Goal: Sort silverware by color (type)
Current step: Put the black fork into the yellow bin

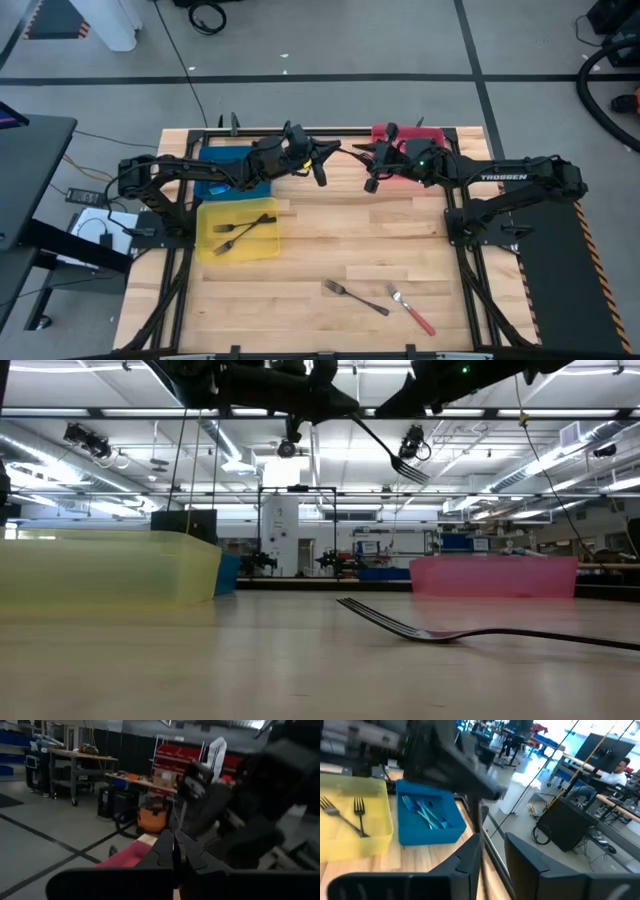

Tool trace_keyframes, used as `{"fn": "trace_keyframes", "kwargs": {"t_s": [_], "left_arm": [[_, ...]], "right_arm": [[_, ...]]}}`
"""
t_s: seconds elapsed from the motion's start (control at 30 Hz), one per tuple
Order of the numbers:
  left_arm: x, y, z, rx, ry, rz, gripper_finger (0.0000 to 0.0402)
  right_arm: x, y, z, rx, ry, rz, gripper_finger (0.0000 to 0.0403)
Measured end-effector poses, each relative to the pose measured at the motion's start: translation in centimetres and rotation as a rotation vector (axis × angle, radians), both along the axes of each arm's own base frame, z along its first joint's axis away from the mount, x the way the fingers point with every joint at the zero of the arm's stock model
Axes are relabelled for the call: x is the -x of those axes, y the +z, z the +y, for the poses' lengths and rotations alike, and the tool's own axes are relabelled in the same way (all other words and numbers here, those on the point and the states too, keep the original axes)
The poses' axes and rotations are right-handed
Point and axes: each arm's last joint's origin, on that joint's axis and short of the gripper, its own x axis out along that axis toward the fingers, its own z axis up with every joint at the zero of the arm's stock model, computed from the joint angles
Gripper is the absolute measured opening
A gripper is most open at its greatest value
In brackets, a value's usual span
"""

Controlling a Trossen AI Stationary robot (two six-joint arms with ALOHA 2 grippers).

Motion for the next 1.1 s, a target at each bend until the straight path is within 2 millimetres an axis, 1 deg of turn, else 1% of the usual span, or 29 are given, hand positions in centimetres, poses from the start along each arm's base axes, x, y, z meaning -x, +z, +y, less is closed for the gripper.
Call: {"fn": "trace_keyframes", "kwargs": {"t_s": [0.13, 0.27, 0.4, 0.5, 0.6, 0.73, 0.83, 0.97, 1.1], "left_arm": [[0.6, 0.2, -0.2, -0.021, -0.017, 0.091, 0.0001], [2.5, 1.6, -0.8, -0.028, -0.026, 0.194, 0.0001], [5.1, 3.1, -1.7, -0.028, -0.041, 0.296, 0.0], [7.3, 4.0, -2.4, 0.0, -0.053, 0.379, 0.0], [9.6, 4.2, -3.0, 0.048, -0.058, 0.484, 0.0], [12.4, 3.7, -3.5, 0.113, -0.056, 0.645, 0.0], [13.9, 3.8, -4.1, 0.177, -0.052, 0.685, 0.0], [16.0, 4.5, -5.0, 0.232, -0.06, 0.756, 0.0], [17.7, 5.3, -5.7, 0.243, -0.081, 0.85, 0.0]], "right_arm": [[0.3, 0.4, -0.1, 0.013, -0.042, -0.024, 0.0101], [0.7, 0.6, -0.2, 0.025, -0.113, -0.021, 0.0101], [0.9, 0.6, -0.5, 0.026, -0.134, -0.01, 0.0102], [1.0, 0.4, -0.6, 0.024, -0.141, 0.01, 0.0102], [1.0, 0.1, -0.7, 0.02, -0.146, 0.036, 0.0102], [1.1, -0.1, -0.7, 0.018, -0.147, 0.058, 0.0102], [1.1, -0.1, -0.8, 0.017, -0.15, 0.057, 0.0102], [1.1, -0.1, -1.0, 0.012, -0.159, 0.055, 0.0102], [1.2, -0.1, -1.3, 0.002, -0.175, 0.05, 0.0102]]}}
